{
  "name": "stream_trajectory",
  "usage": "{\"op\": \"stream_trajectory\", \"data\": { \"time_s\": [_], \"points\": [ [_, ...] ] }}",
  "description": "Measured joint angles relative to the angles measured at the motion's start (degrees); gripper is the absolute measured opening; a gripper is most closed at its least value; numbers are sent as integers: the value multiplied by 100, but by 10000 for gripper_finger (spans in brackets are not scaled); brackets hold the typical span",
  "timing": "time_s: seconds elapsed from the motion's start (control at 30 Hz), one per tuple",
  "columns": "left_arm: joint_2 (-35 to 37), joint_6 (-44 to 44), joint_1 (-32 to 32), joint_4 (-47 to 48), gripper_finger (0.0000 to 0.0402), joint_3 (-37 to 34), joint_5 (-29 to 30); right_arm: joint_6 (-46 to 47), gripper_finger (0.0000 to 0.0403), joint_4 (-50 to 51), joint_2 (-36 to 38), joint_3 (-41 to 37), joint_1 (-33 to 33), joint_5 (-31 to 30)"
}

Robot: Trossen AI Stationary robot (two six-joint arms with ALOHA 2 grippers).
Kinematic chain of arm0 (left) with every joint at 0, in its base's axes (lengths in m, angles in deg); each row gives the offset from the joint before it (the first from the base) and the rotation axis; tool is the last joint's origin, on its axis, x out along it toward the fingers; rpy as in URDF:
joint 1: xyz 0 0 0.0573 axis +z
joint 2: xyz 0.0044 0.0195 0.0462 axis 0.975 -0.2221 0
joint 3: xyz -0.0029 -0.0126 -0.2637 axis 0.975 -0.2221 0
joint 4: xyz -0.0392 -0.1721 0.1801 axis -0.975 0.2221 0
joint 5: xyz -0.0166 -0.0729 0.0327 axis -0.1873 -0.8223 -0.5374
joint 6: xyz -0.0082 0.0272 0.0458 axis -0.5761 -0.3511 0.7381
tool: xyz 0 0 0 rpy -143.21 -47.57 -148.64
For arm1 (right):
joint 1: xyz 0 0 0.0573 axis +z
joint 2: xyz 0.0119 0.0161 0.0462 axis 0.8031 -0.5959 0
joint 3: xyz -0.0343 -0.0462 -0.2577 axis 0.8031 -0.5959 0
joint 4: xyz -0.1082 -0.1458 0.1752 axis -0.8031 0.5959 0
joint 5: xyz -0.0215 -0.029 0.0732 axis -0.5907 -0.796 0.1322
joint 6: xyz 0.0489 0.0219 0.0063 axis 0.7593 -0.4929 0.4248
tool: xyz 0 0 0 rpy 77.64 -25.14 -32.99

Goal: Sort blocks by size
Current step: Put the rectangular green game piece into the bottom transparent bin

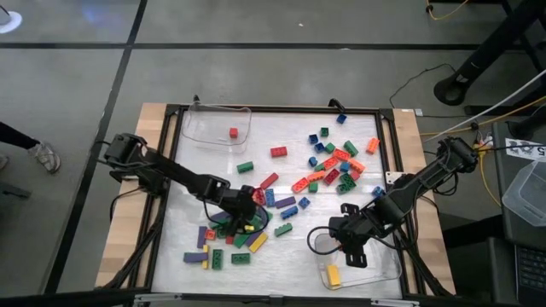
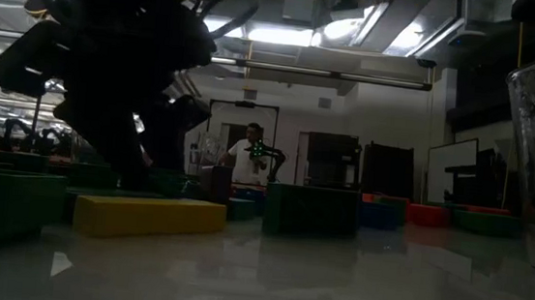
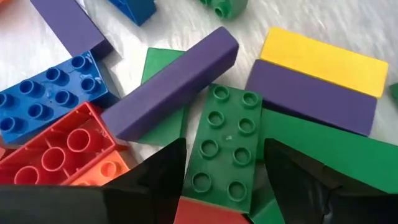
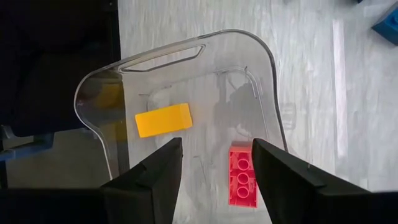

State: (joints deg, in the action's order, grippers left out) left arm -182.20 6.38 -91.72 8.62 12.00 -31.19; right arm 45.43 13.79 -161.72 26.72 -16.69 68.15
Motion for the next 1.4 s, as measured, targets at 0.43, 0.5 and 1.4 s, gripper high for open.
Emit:
{"op": "stream_trajectory", "data": {
  "time_s": [0.43,0.5,1.4],
  "points": [
    [-23,324,2,57,144,0,34,0,193,0,0,0,0,-11],
    [-23,327,4,67,126,0,44,0,193,2,0,0,0,-11],
    [581,-1245,120,-484,137,652,-1,-3335,193,-1491,2,0,0,-2535]
  ]
}}
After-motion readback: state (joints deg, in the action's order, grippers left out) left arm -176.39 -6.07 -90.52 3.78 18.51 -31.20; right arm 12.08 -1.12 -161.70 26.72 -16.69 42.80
